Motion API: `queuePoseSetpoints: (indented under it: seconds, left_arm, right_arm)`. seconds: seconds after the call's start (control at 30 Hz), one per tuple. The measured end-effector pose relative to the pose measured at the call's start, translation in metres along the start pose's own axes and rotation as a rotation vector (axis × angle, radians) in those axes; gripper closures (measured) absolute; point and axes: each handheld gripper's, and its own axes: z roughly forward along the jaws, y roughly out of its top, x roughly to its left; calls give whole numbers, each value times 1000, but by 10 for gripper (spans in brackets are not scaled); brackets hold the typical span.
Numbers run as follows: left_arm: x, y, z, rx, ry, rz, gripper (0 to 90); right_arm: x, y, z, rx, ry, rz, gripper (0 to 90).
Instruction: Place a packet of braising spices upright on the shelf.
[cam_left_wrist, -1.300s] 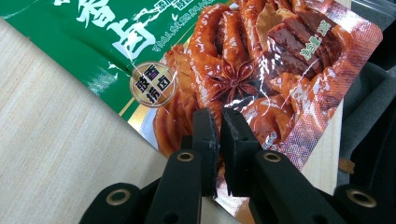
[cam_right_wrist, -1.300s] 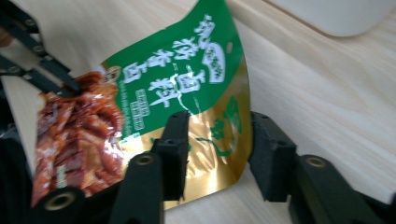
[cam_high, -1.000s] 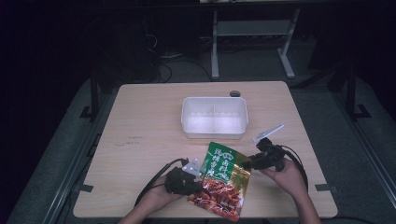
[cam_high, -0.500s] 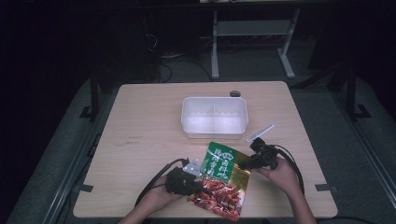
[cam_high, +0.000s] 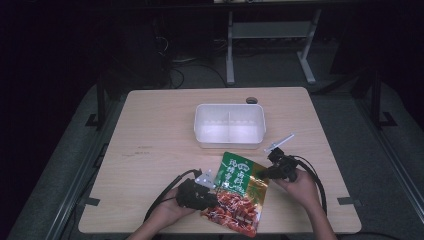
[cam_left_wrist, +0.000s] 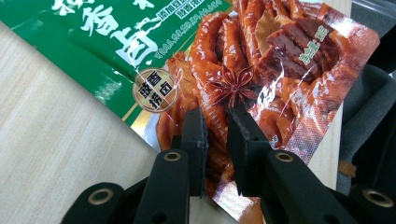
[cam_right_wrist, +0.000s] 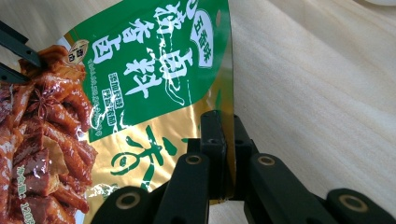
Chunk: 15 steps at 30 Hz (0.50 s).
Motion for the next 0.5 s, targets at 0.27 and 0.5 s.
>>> queuePoseSetpoints:
  seconds: [0.27,0.5]
  left_arm:
    - [3,-5,-13,-37,12,-14,717]
    - [3,-9,-24,-52,37,-29,627]
  right_arm:
    - [3,0,-4,-11,-1,-4,892]
    - [5,0,-10,-11,7,1,893]
